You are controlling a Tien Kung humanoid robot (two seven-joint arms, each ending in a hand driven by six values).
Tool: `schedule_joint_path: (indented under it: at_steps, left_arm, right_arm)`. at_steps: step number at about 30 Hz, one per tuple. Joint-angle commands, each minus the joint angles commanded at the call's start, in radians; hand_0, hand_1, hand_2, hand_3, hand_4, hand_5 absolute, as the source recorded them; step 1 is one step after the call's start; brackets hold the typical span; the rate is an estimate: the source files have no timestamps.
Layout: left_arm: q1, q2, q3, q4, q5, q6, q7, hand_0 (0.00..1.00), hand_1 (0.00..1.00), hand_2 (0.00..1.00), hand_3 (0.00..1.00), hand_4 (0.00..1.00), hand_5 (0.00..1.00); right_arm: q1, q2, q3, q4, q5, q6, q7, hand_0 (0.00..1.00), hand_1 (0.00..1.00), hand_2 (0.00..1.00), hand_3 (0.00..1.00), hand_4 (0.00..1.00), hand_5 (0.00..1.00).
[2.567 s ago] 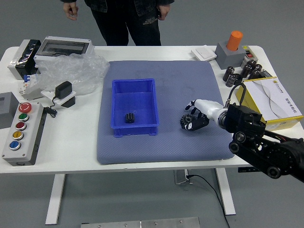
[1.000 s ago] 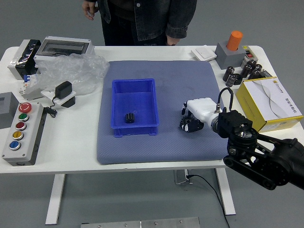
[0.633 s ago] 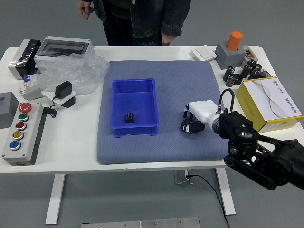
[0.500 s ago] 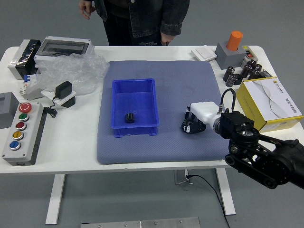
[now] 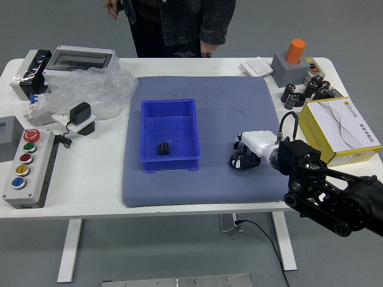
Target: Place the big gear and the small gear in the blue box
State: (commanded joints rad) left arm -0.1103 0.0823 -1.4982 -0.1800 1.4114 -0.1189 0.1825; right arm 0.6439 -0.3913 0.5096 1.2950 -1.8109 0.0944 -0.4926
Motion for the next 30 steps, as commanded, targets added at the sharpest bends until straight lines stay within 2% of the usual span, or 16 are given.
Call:
schedule_joint_path:
  at_steps: [5, 6, 11, 12, 17, 18, 23, 24, 30]
  left_arm:
    - [-0.001, 0.0, -0.001, 0.0, 0.002, -0.001, 0.0, 0.728, 0.679, 0.695, 0.696, 0.43, 0.021]
    - [-0.001, 0.0, -0.001, 0.0, 0.003, -0.001, 0.0, 0.729, 0.679, 0.695, 0.695, 0.432, 0.019]
    - [0.0, 0.001, -0.003, 0.0, 0.005, -0.001, 0.001, 0.729, 0.679, 0.695, 0.695, 0.432, 0.019]
    - [0.0, 0.001, -0.003, 0.0, 0.005, -0.001, 0.002, 0.729, 0.677, 0.695, 0.694, 0.432, 0.016]
    - [0.0, 0.0, -0.007, 0.0, 0.009, -0.003, 0.002, 0.729, 0.677, 0.695, 0.694, 0.432, 0.016]
    - [0.0, 0.0, -0.007, 0.0, 0.01, -0.003, 0.002, 0.728, 0.677, 0.696, 0.697, 0.434, 0.015]
    - [0.001, 0.0, -0.007, 0.0, 0.01, -0.002, 0.002, 0.728, 0.677, 0.696, 0.697, 0.434, 0.015]
    - [0.001, 0.0, -0.006, 0.0, 0.009, -0.002, 0.002, 0.729, 0.677, 0.697, 0.698, 0.436, 0.013]
    - [0.002, 0.001, -0.006, 0.0, 0.009, -0.002, 0.002, 0.729, 0.676, 0.699, 0.699, 0.438, 0.012]
  right_arm:
    - [0.001, -0.005, 0.015, 0.005, 0.045, 0.013, -0.006, 0.617, 0.51, 0.571, 0.663, 0.685, 0.389]
    - [0.002, -0.007, 0.019, 0.007, 0.056, 0.016, -0.008, 0.61, 0.518, 0.625, 0.718, 0.715, 0.393]
    - [0.007, -0.016, 0.029, 0.023, 0.092, 0.029, -0.021, 0.61, 0.518, 0.625, 0.718, 0.715, 0.393]
    - [0.008, -0.017, 0.03, 0.025, 0.095, 0.032, -0.024, 0.604, 0.538, 0.649, 0.749, 0.737, 0.394]
    - [0.008, -0.018, 0.037, 0.03, 0.107, 0.041, -0.035, 0.604, 0.538, 0.649, 0.749, 0.737, 0.394]
    - [0.009, -0.018, 0.038, 0.032, 0.106, 0.043, -0.038, 0.595, 0.567, 0.685, 0.793, 0.755, 0.405]
    - [0.008, -0.018, 0.038, 0.037, 0.105, 0.049, -0.046, 0.595, 0.567, 0.685, 0.793, 0.755, 0.405]
    - [0.007, -0.017, 0.037, 0.037, 0.107, 0.052, -0.048, 0.618, 0.6, 0.736, 0.839, 0.761, 0.422]
    - [0.004, -0.016, 0.036, 0.048, 0.087, 0.06, -0.064, 0.612, 0.591, 0.731, 0.832, 0.76, 0.425]
